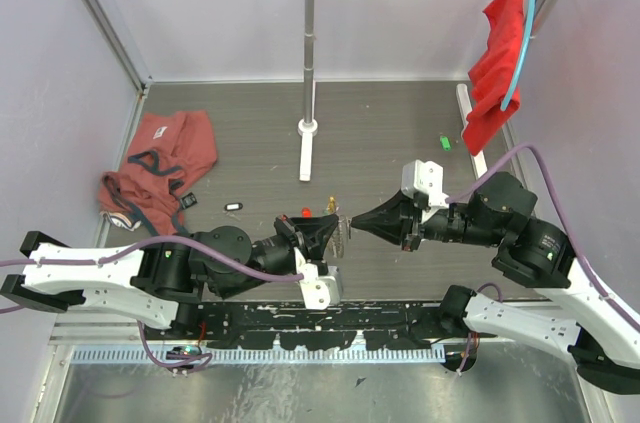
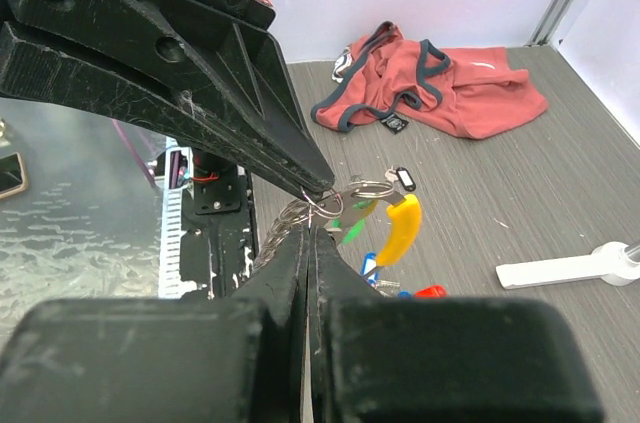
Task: Put the keys on the keyring
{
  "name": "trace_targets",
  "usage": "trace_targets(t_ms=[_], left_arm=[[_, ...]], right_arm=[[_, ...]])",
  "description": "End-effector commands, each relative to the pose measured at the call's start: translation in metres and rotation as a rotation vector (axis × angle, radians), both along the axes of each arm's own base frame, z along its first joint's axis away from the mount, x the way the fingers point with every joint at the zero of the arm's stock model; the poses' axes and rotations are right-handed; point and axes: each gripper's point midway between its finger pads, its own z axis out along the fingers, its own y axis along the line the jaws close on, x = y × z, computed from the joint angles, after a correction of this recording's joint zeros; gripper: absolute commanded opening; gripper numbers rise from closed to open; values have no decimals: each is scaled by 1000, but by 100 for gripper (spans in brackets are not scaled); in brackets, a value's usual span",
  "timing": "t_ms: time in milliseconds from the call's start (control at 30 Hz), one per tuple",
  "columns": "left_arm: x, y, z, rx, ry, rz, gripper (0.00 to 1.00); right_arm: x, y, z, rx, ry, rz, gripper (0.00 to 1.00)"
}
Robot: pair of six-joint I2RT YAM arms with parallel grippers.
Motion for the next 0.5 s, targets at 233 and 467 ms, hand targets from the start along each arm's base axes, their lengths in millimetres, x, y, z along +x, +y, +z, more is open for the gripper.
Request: trace_targets(t_ms=[233, 467], left_arm=[[-2, 0, 16, -73, 14, -9, 0], [-3, 1, 18, -84, 19, -11, 0]], right_arm=[[11, -2, 14, 65, -3, -79, 1], [17, -3, 9, 58, 10, -110, 1]])
